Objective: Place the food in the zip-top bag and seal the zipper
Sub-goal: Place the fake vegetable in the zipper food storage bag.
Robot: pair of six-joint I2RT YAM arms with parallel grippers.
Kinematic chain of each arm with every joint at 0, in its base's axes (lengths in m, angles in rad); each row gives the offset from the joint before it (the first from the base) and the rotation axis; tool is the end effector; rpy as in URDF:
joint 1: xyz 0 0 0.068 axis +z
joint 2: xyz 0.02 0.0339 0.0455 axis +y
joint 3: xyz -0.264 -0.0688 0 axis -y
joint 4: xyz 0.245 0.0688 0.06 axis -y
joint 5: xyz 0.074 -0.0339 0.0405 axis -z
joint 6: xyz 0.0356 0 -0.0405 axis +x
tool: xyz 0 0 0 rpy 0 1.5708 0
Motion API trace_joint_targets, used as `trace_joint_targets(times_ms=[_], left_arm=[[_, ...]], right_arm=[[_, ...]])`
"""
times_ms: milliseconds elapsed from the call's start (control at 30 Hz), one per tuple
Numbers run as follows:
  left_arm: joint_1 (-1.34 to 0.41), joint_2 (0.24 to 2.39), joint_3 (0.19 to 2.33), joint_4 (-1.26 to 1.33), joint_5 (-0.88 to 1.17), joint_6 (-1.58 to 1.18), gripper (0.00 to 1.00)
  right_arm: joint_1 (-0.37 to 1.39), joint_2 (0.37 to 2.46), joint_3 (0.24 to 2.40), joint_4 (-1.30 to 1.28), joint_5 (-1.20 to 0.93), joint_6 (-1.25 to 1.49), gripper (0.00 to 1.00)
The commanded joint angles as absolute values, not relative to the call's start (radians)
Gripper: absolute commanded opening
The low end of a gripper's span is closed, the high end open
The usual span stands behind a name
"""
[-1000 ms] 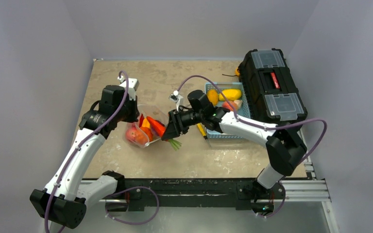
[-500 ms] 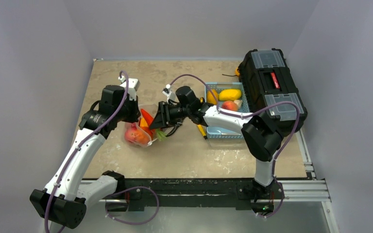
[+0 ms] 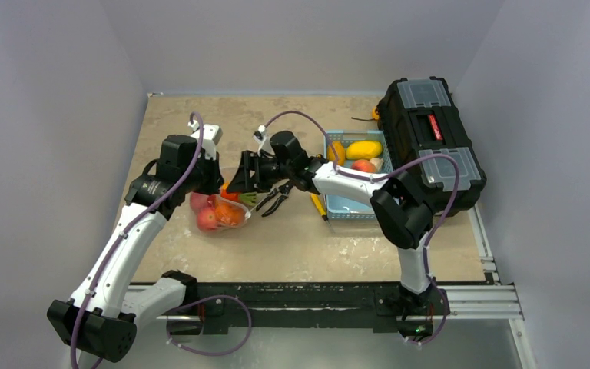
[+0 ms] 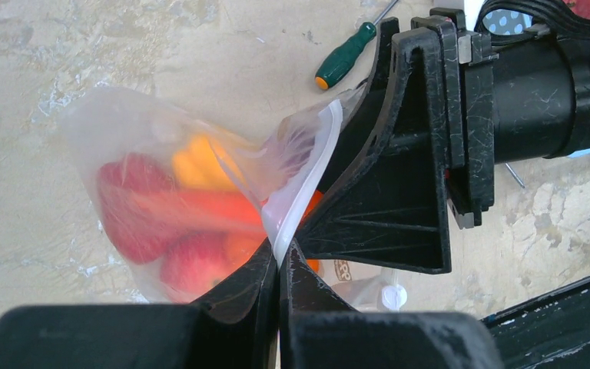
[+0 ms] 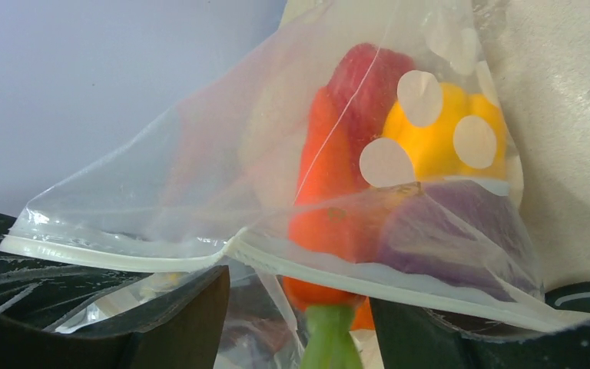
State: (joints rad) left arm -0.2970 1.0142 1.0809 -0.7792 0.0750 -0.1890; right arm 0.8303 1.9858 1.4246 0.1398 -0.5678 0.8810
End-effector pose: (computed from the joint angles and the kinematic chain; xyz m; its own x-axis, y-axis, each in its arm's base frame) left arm 0.1941 -0.0622 0.3423 -0.6790 0.0119 -0.7340 0.2224 0.9562 -0.1903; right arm 0.2967 0.3530 0.2330 -0.9110 -0.0328 -0.4110 -0.3938 0.3644 0.8439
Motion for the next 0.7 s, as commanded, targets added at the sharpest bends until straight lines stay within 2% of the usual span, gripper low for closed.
trace_joint_targets(times_ms=[0, 333, 667], left_arm=[[-0.298, 0.996, 1.101, -0.747, 0.091, -0.174, 0.0], [-0.298, 0.999, 1.102, -0.751, 0.072, -0.175, 0.0], [-0.298, 1.013, 1.104, -0.759, 0.054, -0.178, 0.0]], right_arm=[[0.835, 1.958, 1.477, 0.096, -0.525, 0.803, 0.68], [0.836, 1.853, 1.432, 0.016, -0.455, 0.699, 0.69], [0.836, 1.648, 1.351, -0.106, -0.31, 0.555, 0.69]])
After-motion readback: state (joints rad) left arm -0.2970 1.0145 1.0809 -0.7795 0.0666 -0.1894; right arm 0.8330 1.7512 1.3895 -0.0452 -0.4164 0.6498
